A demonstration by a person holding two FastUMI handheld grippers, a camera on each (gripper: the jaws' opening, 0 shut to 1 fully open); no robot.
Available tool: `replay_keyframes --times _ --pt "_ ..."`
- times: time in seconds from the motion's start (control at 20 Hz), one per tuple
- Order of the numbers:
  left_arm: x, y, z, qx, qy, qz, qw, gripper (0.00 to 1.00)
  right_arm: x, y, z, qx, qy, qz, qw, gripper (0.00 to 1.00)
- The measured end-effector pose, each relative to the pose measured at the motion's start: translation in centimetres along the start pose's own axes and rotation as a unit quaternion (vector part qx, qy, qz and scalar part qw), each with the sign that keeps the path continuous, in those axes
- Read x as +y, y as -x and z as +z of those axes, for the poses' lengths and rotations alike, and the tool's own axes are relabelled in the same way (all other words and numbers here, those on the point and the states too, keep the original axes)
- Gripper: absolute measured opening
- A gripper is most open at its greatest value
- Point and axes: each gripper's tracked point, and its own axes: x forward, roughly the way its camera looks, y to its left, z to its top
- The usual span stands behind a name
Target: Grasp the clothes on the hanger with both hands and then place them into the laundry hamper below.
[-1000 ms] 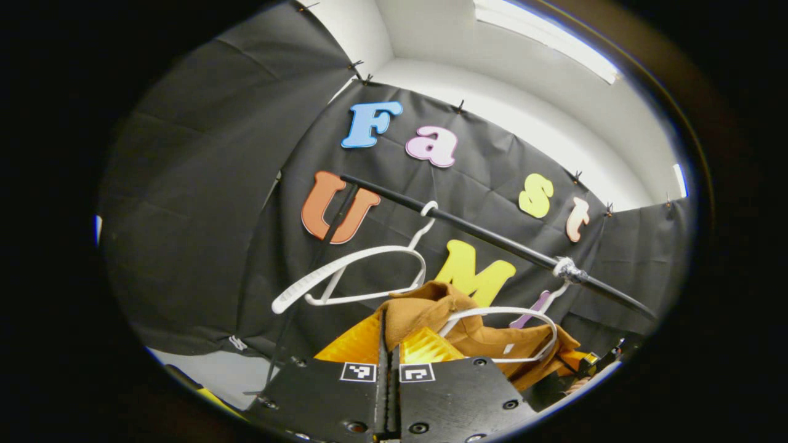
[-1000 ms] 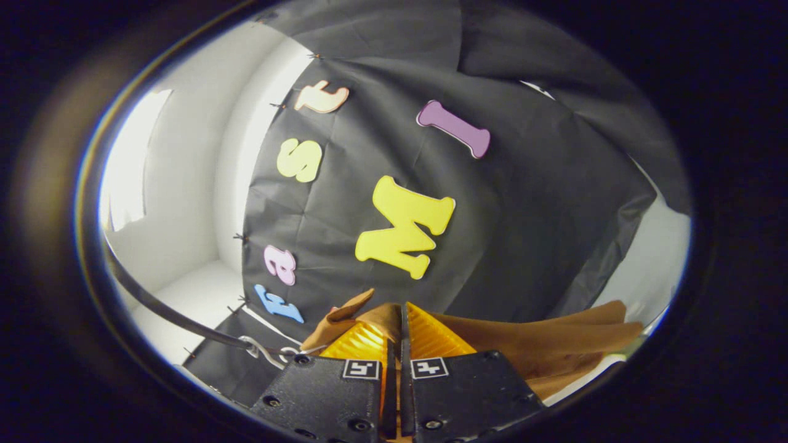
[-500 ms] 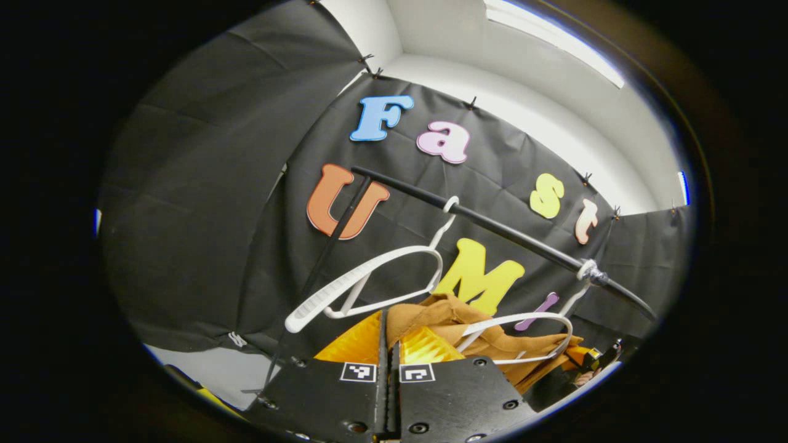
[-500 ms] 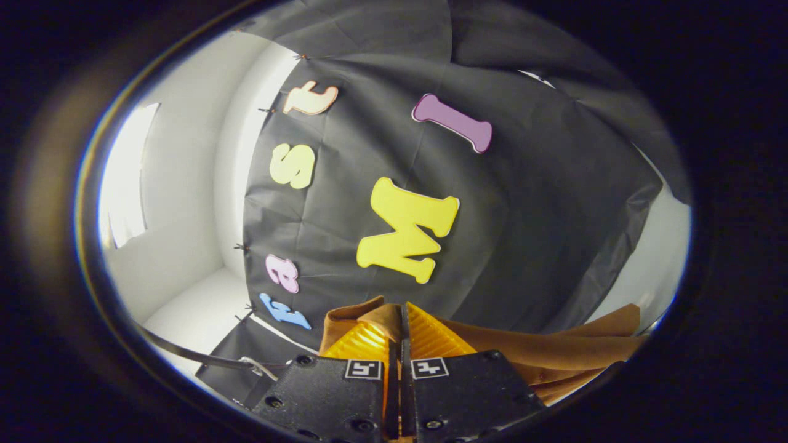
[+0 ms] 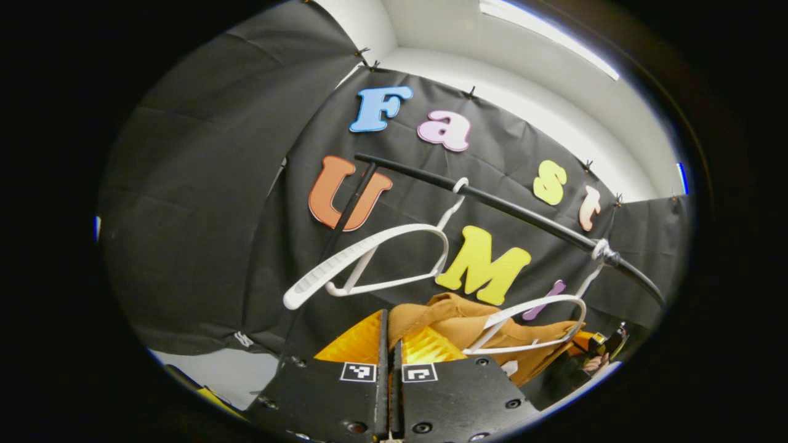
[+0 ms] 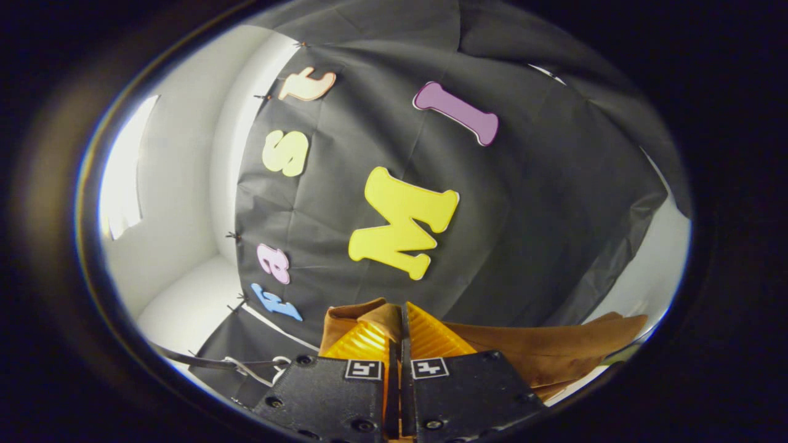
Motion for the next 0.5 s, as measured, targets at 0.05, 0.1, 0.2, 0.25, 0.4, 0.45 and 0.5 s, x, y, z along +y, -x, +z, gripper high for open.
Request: replay_keyframes --times 0.05,0.1,0.2,0.25,0.4,0.45,0.5 --pt "0.1 -0.1 -0.1 0.002 0.000 0.001 1.000 0.08 -0.3 -0.4 0.1 0.003 0.001 -0.003 1.000 0.04" --pt "0.2 -0.3 -0.3 0.007 0.004 0.001 1.000 0.07 -0.6 -0.7 0.1 0.009 0.004 -0.006 1.000 0.05" --pt "0.3 -0.5 -1.0 0.013 0.011 -0.002 1.000 0.02 -1.0 -1.2 0.1 0.017 0.008 -0.008 1.000 0.05" --pt "0.6 -0.7 -1.3 0.015 0.010 0.000 1.000 0.02 -1.4 -1.4 0.0 0.021 0.010 -0.010 1.000 0.05" --pt "1.3 -0.5 -3.2 0.034 0.011 0.006 0.999 0.02 -3.5 -1.7 -0.3 0.032 0.007 -0.034 0.999 0.04" --pt "1.4 -0.5 -3.9 0.043 0.013 0.006 0.999 0.02 -4.0 -1.3 -0.8 0.037 0.004 -0.036 0.999 0.04" --pt "1.6 -0.4 -4.5 0.048 0.011 0.009 0.999 0.02 -4.4 -1.0 -1.3 0.041 0.002 -0.036 0.999 0.04"
